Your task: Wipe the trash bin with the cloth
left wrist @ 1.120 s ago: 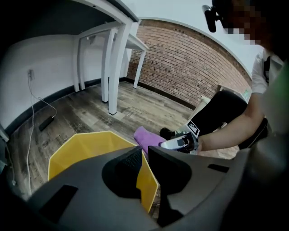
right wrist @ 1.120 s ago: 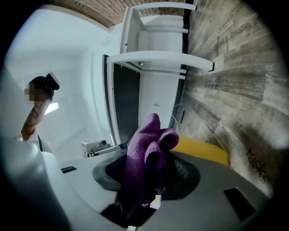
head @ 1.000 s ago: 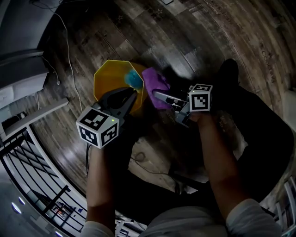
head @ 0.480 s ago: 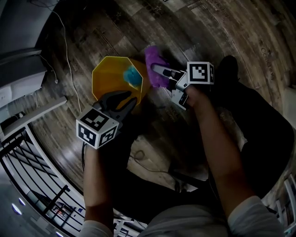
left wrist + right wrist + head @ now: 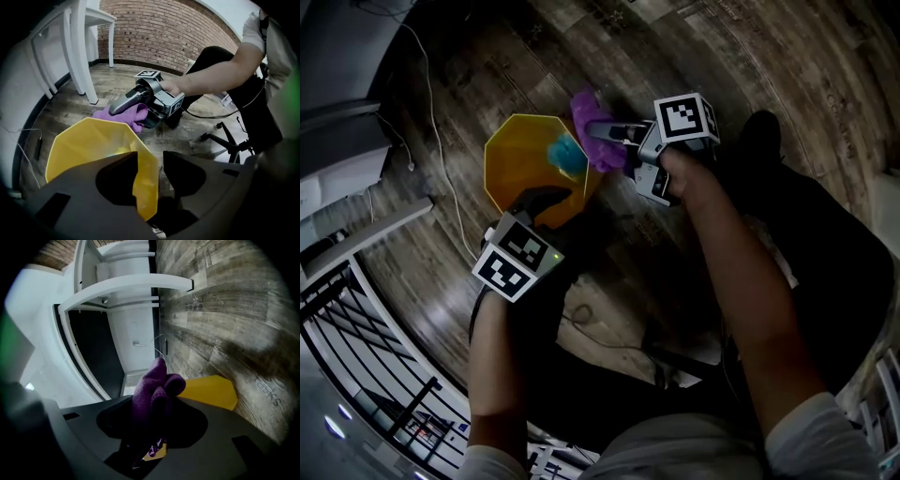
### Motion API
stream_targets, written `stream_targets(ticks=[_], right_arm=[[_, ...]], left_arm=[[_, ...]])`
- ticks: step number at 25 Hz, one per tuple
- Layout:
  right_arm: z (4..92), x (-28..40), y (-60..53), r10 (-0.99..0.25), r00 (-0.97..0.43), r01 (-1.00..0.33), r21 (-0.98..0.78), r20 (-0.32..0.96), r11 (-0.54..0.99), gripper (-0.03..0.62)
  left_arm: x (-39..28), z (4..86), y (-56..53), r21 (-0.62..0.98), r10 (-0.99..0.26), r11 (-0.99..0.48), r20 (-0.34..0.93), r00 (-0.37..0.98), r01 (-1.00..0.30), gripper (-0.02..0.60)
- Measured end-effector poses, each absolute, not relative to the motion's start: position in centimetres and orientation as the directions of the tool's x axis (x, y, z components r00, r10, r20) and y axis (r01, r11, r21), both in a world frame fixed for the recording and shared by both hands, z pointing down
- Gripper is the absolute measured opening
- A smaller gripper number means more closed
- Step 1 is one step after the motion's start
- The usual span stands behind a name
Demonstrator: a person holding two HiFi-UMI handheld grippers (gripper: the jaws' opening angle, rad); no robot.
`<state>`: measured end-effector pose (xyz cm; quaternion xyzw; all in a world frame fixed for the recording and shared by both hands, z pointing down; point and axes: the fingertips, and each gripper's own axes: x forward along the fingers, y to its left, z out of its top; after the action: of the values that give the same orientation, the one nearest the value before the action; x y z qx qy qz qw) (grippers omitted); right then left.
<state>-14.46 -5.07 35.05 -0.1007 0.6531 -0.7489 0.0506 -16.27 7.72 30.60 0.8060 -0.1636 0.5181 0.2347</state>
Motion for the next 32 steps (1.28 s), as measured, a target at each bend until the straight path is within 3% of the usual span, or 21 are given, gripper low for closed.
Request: stream_targets(ticks=[12, 19, 23, 29, 32], right_arm=[[38.4, -13.3, -0.8, -0.224, -0.962, -0.097, -0.962, 0.157, -0.256, 0.187], [40.5, -14.3, 4.6, -0.075, -0.961, -0.237, -0.934, 0.265, -0.266, 0.187], [39.5, -13.0, 6.1, 0.043, -0.926, -0.376, -0.908, 0.375, -0.186, 0.187], [29.6, -9.8, 1.4, 0.03, -0.886, -0.457, -0.884, 0.462, 0.097, 0.187], [25.7, -8.9, 0.0, 0.029, -0.869, -0.477, -0.851, 0.494, 0.222, 0.187]], left_arm=[[-15.6, 32.5, 7.1, 0.302, 0.008, -0.757, 0.891, 0.453, -0.58, 0.156], [-15.2, 32.3, 4.7, 0.328, -0.076, -0.677, 0.859, 0.506, -0.659, 0.146], [-15.1, 31.7, 3.8, 0.249, -0.134, -0.695, 0.877, 0.462, -0.675, 0.146], [-14.2, 24.4, 2.8, 0.129, -0.317, -0.678, 0.837, 0.446, -0.724, 0.146], [-13.8, 22.0, 3.1, 0.124, -0.35, -0.677, 0.813, 0.465, -0.725, 0.144]])
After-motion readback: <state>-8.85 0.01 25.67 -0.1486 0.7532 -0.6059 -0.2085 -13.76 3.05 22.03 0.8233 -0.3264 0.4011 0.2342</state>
